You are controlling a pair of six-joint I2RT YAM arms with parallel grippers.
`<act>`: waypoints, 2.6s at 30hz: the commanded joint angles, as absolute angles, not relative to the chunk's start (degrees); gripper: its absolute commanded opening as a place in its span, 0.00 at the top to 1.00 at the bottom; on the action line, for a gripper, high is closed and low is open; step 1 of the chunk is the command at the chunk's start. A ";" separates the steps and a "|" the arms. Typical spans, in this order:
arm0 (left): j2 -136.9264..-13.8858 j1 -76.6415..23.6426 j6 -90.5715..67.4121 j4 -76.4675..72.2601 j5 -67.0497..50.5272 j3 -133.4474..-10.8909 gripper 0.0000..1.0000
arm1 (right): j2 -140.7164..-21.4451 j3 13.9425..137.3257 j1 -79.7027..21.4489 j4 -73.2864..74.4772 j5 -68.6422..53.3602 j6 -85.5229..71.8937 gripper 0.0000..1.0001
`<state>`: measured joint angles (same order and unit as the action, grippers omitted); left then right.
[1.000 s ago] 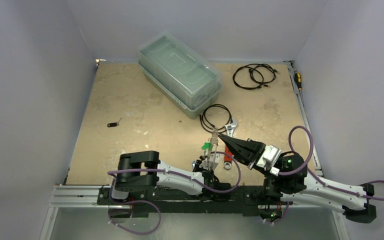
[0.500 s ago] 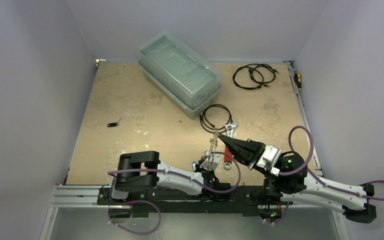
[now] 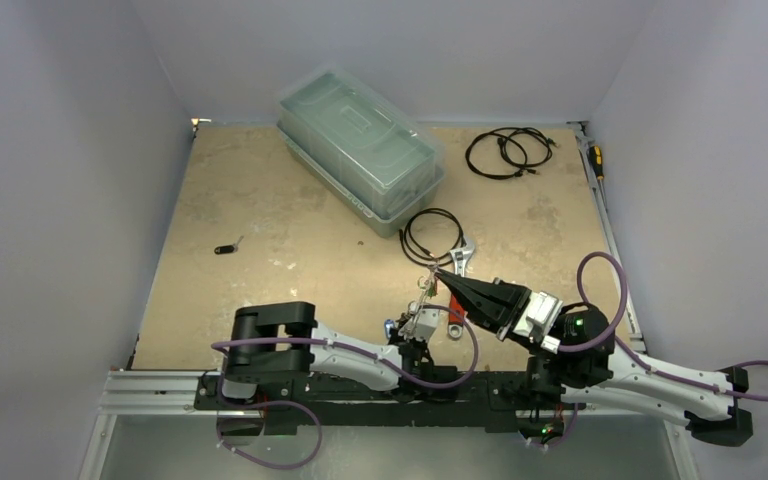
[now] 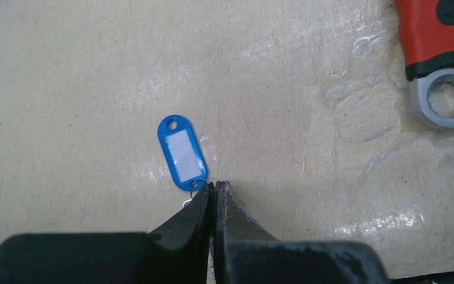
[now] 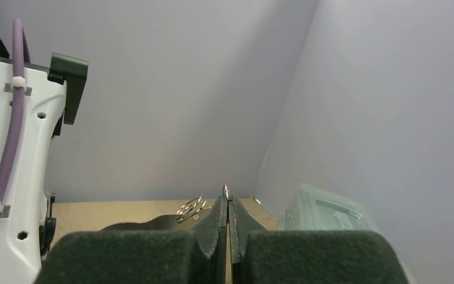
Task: Put the keys on the keyring
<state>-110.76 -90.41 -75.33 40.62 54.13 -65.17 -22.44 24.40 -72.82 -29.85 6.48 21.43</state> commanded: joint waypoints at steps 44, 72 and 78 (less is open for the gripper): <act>-74.62 -91.90 -33.55 26.70 27.52 -44.52 1.00 | -21.22 24.51 -73.13 -41.41 19.60 24.76 1.00; -70.89 -92.86 -17.49 23.62 27.20 -50.85 1.00 | -44.02 40.32 -71.37 -50.52 44.24 32.93 1.00; -66.58 -92.81 -19.59 36.18 32.62 -54.07 1.00 | -37.97 33.51 -71.28 -50.86 36.98 30.70 1.00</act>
